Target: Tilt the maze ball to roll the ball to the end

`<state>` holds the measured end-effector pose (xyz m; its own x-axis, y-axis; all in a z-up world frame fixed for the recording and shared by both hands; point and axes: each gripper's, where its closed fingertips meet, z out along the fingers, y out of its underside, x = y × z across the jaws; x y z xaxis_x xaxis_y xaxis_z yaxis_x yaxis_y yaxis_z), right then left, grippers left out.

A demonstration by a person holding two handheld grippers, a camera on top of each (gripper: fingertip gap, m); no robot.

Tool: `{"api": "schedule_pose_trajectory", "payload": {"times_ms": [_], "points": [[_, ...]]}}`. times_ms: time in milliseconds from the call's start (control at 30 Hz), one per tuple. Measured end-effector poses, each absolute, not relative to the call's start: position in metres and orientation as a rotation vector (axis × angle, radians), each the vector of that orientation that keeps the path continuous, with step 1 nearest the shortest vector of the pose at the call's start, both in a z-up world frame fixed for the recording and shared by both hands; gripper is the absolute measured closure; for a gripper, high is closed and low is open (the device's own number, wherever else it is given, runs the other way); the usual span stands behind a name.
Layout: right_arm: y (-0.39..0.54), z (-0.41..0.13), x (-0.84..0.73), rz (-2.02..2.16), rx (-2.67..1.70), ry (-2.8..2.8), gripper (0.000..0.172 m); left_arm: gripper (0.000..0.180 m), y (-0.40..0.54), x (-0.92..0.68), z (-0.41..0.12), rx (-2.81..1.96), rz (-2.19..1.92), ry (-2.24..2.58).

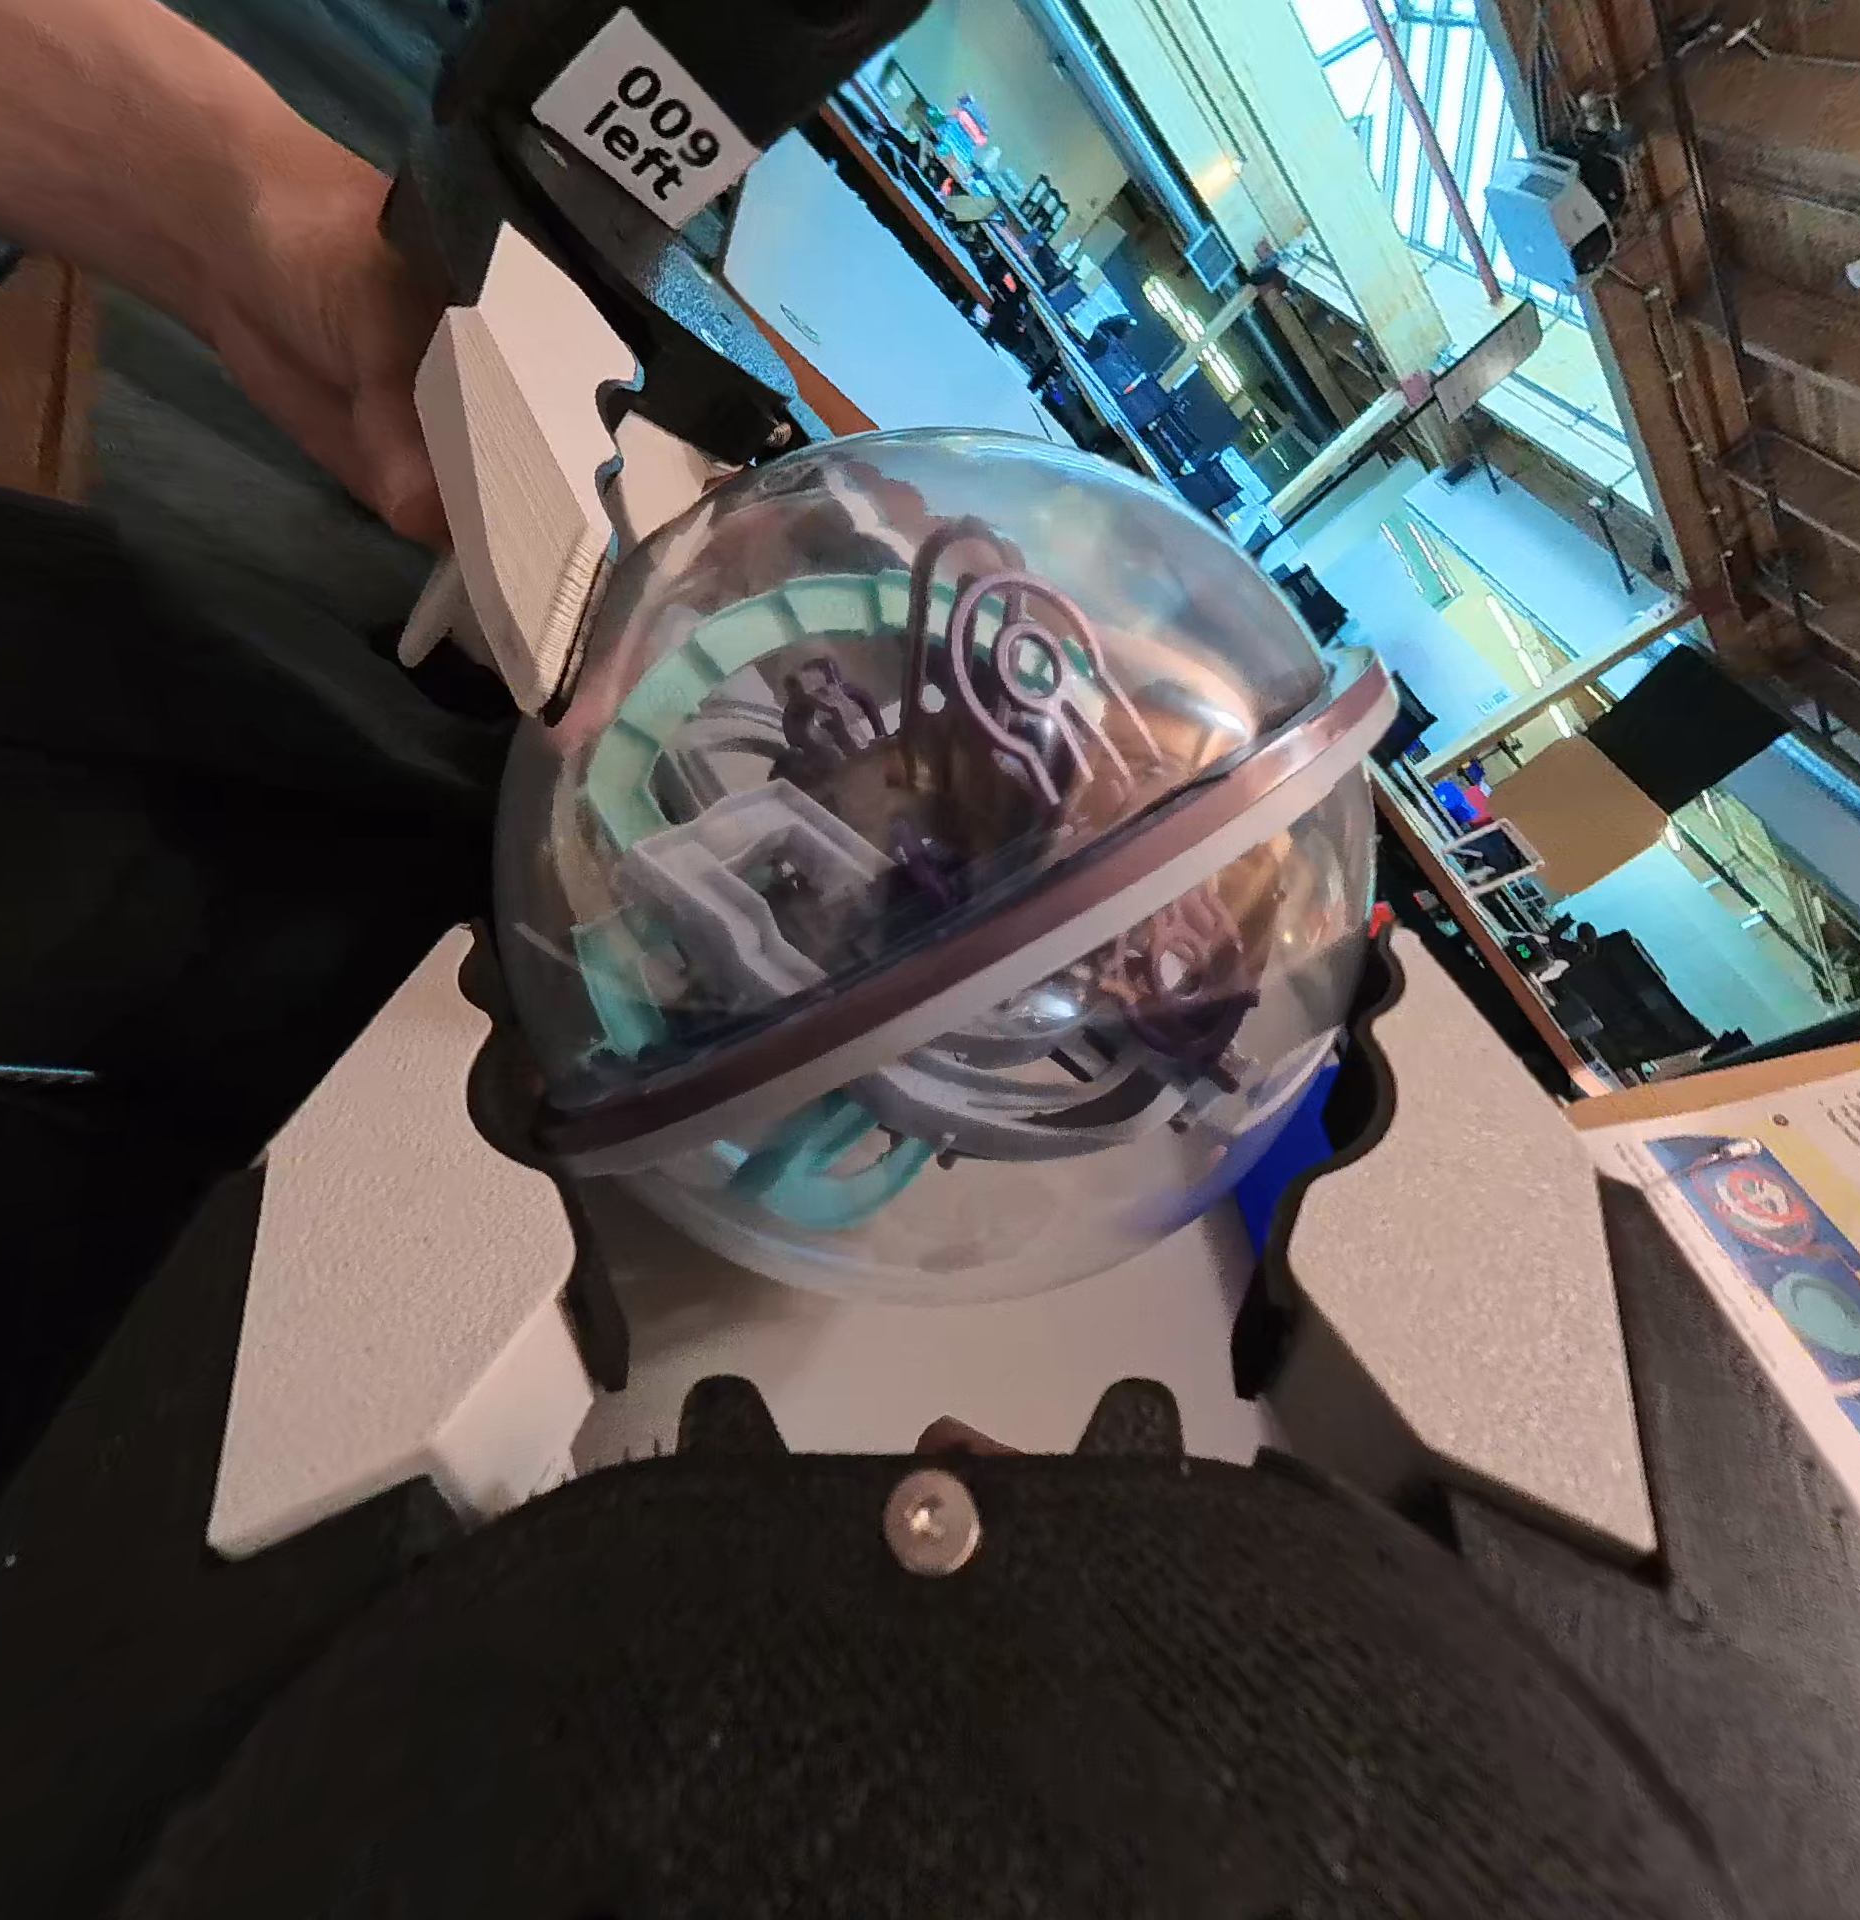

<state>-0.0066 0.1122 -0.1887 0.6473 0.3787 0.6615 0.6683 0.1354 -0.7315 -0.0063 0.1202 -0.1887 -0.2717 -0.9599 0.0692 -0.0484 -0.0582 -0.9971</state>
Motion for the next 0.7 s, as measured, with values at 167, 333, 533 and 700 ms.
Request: {"api": "schedule_pose_trajectory", "payload": {"times_ms": [167, 333, 533, 700], "points": [[0.123, -0.186, -0.007, -0.211, -1.456, -0.983, 0.018, 0.032, 0.132, -0.006, -0.195, -1.168, -1.409, 1.451], [0.123, -0.186, -0.007, -0.205, -1.451, -0.999, 0.019, 0.034, 0.133, -0.015, -0.195, -1.141, -1.479, 1.549], [0.121, -0.181, -0.013, -0.182, -1.443, -0.998, 0.022, 0.035, 0.139, -0.011, -0.196, -1.113, -1.563, 1.601], [0.128, -0.185, -0.011, -0.214, -1.501, -0.965, 0.016, 0.026, 0.138, -0.002, -0.2, -1.157, -1.532, 1.583]]}}
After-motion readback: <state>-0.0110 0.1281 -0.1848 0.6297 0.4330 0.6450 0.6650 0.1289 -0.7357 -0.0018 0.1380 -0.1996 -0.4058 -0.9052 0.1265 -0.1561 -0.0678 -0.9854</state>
